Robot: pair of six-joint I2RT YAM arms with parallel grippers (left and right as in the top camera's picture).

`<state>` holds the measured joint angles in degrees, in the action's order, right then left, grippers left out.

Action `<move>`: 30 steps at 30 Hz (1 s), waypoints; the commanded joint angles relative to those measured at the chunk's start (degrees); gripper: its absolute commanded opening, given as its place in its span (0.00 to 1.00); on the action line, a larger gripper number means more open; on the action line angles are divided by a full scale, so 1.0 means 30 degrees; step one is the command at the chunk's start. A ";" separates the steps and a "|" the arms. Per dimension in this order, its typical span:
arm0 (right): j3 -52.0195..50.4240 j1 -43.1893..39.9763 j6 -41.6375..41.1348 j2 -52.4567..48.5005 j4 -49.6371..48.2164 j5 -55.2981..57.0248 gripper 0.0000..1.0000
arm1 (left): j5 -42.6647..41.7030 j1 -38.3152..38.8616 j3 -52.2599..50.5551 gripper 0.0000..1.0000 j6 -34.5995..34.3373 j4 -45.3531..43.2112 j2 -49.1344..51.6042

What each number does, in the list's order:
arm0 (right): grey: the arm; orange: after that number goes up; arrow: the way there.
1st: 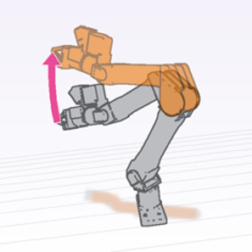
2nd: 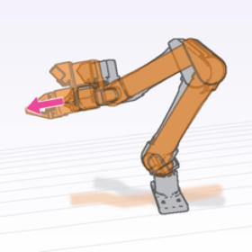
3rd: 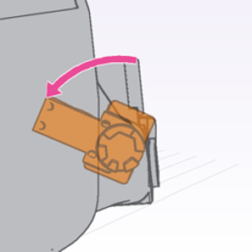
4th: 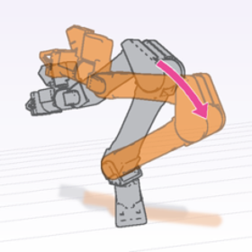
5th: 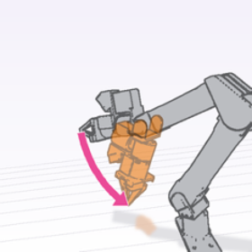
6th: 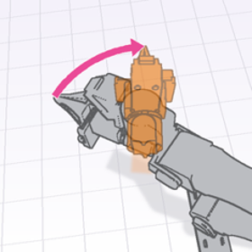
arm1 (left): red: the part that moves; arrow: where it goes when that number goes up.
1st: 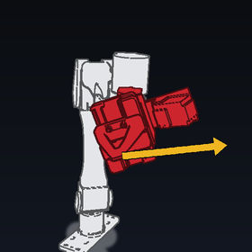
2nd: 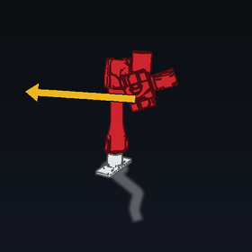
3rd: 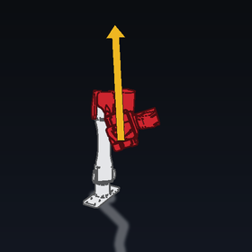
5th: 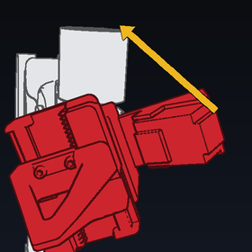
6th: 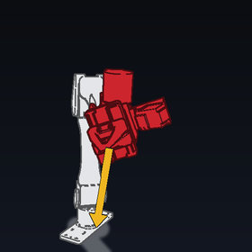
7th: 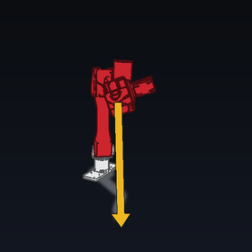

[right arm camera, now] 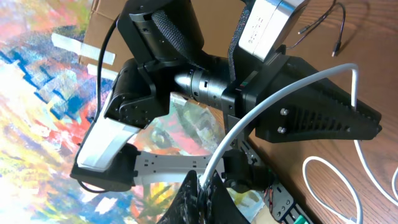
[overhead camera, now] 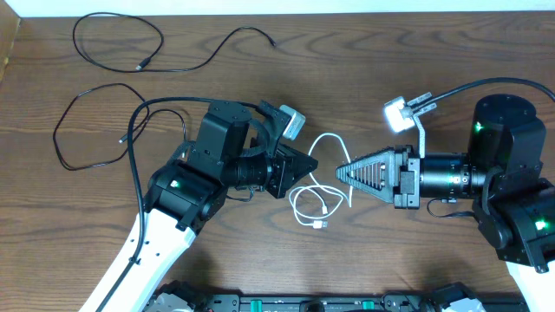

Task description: Untangle cables

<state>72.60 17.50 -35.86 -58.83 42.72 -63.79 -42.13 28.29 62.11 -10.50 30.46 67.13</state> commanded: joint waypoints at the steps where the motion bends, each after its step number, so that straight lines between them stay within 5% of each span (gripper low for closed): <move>1: 0.0138 0.0197 -0.0160 0.0015 0.0051 0.0750 0.02 | -0.0299 0.0022 0.0015 0.08 -0.0495 -0.0102 -0.0095; 18: 0.0138 0.0197 0.1705 0.0015 0.2295 0.3228 0.02 | 0.0066 0.0007 0.0015 0.07 -0.1552 -0.0816 -0.0393; 26: 0.0138 0.0197 0.1698 0.0015 0.7009 1.0666 0.02 | 0.5901 0.0007 0.0015 0.07 -0.2812 0.1705 -0.0612; 30: 0.0138 0.0197 0.1698 0.0015 0.8568 1.3624 0.27 | 0.7359 0.0007 0.0015 0.07 -0.3249 0.2674 -0.0612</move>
<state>72.62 17.50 -31.14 -58.87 66.61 -33.85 -26.96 28.29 62.11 -18.13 37.41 65.98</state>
